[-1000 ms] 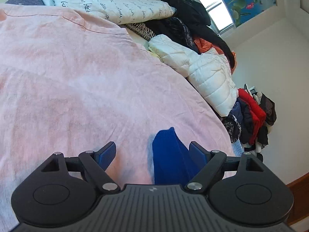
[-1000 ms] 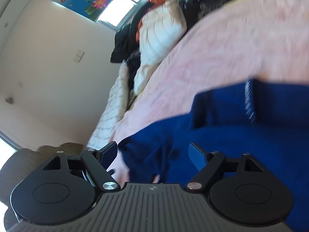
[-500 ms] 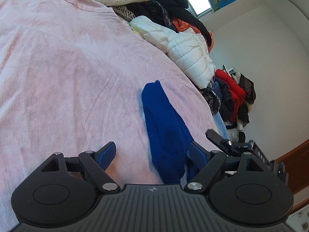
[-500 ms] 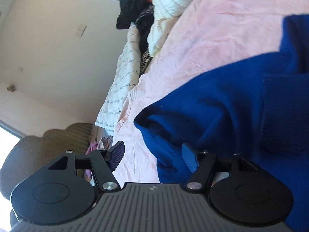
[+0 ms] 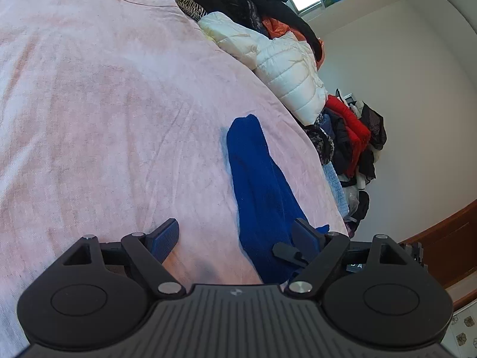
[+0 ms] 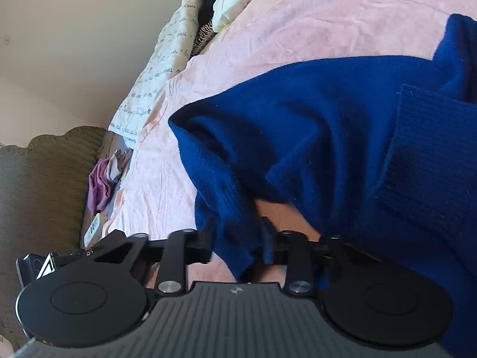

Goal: Fold small clothes

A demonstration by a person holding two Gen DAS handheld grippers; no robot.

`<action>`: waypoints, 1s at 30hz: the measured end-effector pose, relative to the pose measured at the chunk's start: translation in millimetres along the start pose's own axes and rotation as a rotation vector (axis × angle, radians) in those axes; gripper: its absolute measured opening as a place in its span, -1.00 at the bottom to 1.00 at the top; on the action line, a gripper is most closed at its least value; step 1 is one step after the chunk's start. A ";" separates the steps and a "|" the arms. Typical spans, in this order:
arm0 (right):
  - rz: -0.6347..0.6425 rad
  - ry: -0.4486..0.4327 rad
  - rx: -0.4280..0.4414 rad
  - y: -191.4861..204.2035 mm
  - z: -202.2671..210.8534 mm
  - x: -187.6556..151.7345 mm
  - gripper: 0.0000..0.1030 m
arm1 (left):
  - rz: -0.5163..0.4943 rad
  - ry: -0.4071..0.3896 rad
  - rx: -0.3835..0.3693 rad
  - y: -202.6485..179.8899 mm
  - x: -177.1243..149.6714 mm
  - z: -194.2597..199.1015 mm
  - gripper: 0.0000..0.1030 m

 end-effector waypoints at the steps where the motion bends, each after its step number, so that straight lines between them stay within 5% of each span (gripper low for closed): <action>1: -0.006 -0.006 0.006 -1.1 1.8 -3.4 -0.52 | -0.008 -0.001 -0.008 -2.6 1.5 0.5 0.62; 9: -0.113 -0.107 0.097 5.4 8.8 4.9 -0.75 | 0.035 -0.050 -0.082 -22.2 13.8 1.0 0.62; 18: -0.184 -0.393 0.345 9.8 152.0 65.8 -0.75 | 0.047 -0.121 -0.151 -63.7 13.5 -14.1 0.77; 23: -0.186 -0.562 0.346 -22.8 253.7 72.3 -0.75 | 0.008 -0.071 -0.189 -88.5 -5.4 -33.5 0.77; 30: -0.321 -0.660 0.194 -139.5 335.2 4.8 -0.75 | -0.039 0.020 -0.209 -114.3 -23.0 -71.8 0.77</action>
Point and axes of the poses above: each gripper's, at about its wrist camera, not at the fingertips, and z roughly against the way its jaws point, y to its left, x to its top, the point moved 7 cm from there along -z, roughly the way its jaws point, and after that the axes turned 9 degrees about -x, right-handed, at the moved point
